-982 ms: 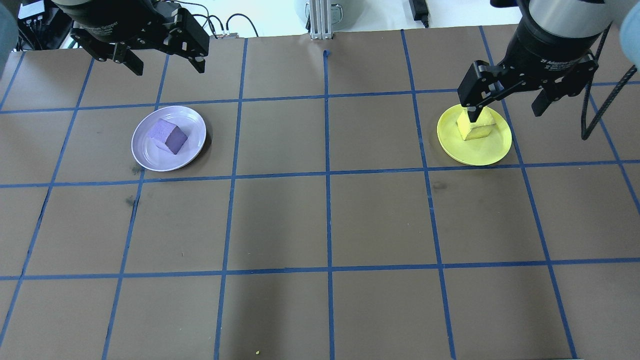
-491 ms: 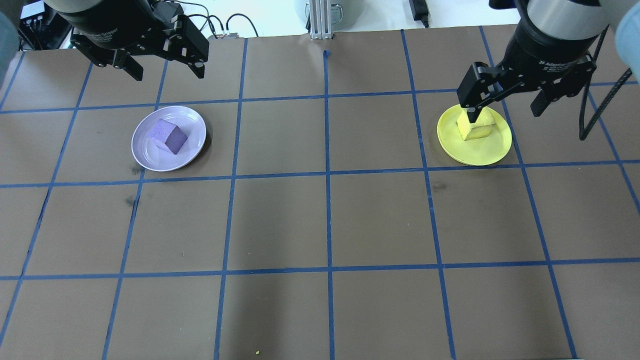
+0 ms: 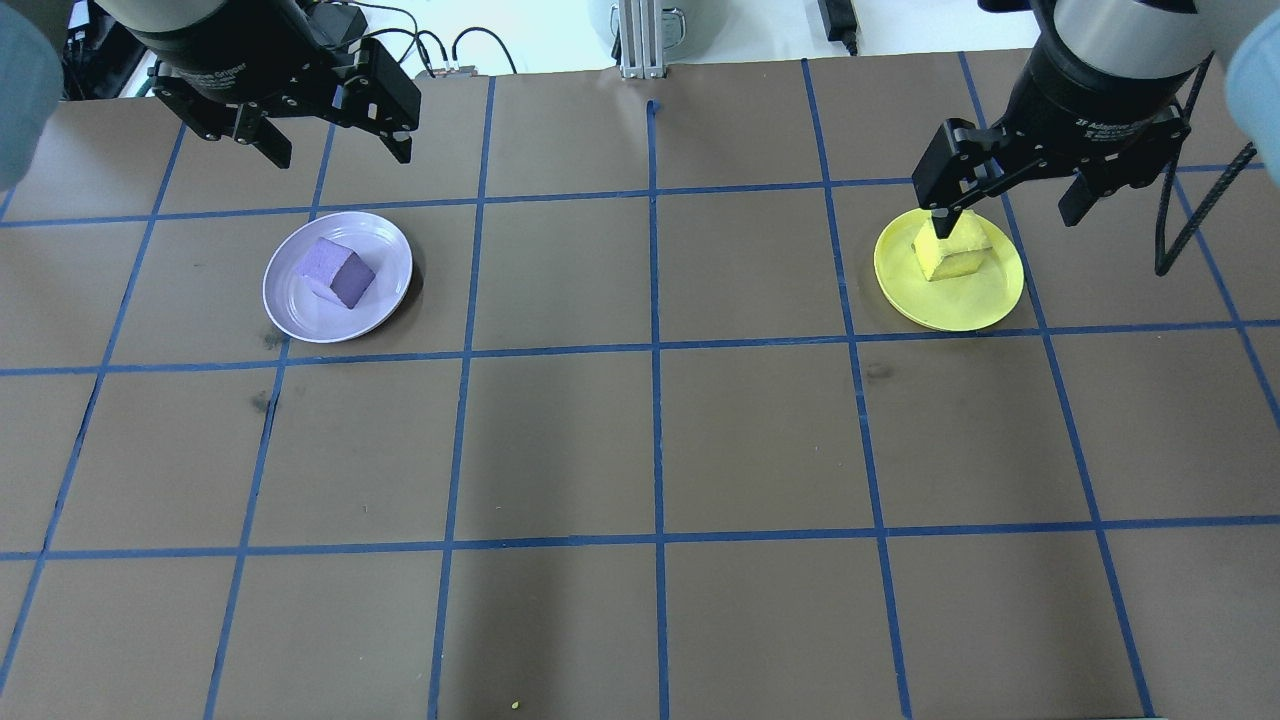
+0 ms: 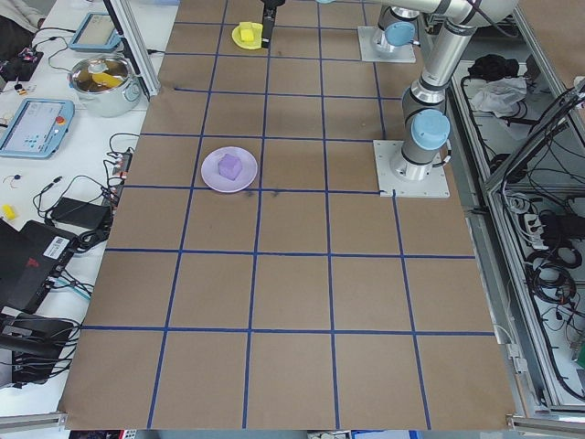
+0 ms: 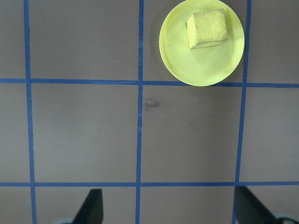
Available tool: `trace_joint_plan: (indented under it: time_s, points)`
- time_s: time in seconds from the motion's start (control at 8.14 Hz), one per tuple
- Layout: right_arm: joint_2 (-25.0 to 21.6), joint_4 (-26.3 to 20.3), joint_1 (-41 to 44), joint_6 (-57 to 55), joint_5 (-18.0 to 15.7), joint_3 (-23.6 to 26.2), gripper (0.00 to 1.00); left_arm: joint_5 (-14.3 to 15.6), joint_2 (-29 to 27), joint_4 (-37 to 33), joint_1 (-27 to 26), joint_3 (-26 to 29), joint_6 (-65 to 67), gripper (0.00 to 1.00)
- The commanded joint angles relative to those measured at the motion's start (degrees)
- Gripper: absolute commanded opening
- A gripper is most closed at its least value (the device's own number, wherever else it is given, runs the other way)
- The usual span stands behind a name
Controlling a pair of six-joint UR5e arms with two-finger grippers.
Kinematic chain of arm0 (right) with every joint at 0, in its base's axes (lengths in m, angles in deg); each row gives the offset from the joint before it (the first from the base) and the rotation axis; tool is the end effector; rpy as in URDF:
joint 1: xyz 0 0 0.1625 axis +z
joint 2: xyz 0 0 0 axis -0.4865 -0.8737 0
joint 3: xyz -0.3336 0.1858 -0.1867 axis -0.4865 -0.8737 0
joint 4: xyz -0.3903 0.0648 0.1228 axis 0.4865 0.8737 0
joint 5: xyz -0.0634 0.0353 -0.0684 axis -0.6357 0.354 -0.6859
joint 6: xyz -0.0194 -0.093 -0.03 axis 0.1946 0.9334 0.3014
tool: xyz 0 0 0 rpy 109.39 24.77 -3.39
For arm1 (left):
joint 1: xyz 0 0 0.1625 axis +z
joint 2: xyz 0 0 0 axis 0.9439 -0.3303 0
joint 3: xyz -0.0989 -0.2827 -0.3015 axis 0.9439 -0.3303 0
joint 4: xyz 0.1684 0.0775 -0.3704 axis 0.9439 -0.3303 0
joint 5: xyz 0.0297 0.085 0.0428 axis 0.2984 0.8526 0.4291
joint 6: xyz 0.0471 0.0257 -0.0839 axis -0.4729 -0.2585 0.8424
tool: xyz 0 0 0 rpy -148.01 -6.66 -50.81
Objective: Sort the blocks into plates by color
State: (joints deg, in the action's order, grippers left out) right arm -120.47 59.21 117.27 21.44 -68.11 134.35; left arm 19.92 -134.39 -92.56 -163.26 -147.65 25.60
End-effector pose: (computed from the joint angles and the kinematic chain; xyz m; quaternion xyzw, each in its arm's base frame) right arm 0.1139 -0.4654 0.5202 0.0142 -0.9995 0.0166 0.0233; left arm -0.1576 -0.4932 0.5570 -0.0161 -0.9954 0.0938 0.0135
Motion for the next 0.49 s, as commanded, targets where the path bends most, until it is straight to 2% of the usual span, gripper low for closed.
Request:
trace_joint_plan:
  time_s: [0.0,0.37]
  points:
    - [-0.15,0.33,0.0,-0.09,0.03,-0.04,1.0,-0.08,-2.55,-0.08,0.09,0.0,-0.02,1.0]
    - [0.02,0.77,0.0,-0.09,0.9,-0.04,1.0,-0.08,-2.13,-0.08,0.17,0.0,-0.02,1.0]
